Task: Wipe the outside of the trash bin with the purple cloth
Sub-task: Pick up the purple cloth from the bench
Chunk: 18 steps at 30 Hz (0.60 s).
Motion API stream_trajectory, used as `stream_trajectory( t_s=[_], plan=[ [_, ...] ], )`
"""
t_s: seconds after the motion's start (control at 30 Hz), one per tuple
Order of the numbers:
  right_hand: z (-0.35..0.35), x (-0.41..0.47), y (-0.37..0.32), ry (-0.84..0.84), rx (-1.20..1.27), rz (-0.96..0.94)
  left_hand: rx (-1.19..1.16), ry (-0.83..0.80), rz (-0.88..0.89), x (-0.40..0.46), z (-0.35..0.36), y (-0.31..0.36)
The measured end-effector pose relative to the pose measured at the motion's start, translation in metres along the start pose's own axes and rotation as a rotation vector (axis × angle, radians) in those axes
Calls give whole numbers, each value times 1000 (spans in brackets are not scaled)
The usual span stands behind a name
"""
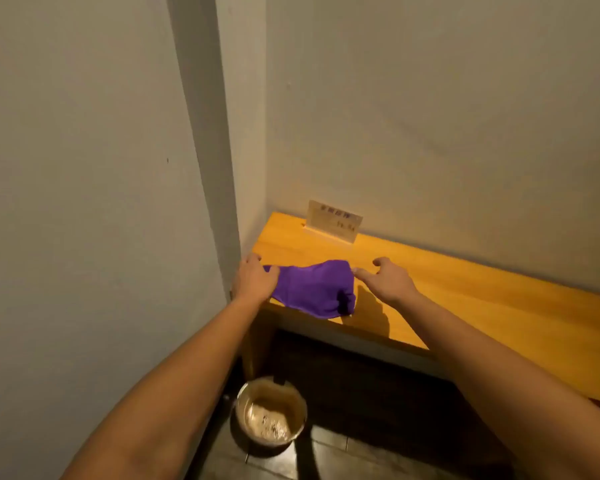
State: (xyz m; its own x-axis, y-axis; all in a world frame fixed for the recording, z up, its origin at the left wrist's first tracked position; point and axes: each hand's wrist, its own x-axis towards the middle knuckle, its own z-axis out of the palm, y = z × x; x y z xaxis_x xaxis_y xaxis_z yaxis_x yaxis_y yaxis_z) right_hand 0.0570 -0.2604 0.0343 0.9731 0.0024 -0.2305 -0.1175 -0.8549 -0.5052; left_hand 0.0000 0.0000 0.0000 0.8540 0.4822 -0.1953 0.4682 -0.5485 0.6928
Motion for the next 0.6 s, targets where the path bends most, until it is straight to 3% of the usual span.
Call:
stream_trajectory(
  t_s=[0.1,0.2,0.3,0.43,0.6],
  plan=[
    [32,11,-8,28,164,120,-168,-142,-127,15,12,4],
    [59,13,-18,-66,447,278,-457,-305,-218,5,28,15],
    [77,13,-22,-81,628,366,-571,-394,-279,-9,43,17],
    [74,5,-30,-49,735,293,-940,-475,-436,-21,43,13],
    [27,-28,-45,-140,1053,151,-1226,-563,-421,-38,29,12]
  ],
)
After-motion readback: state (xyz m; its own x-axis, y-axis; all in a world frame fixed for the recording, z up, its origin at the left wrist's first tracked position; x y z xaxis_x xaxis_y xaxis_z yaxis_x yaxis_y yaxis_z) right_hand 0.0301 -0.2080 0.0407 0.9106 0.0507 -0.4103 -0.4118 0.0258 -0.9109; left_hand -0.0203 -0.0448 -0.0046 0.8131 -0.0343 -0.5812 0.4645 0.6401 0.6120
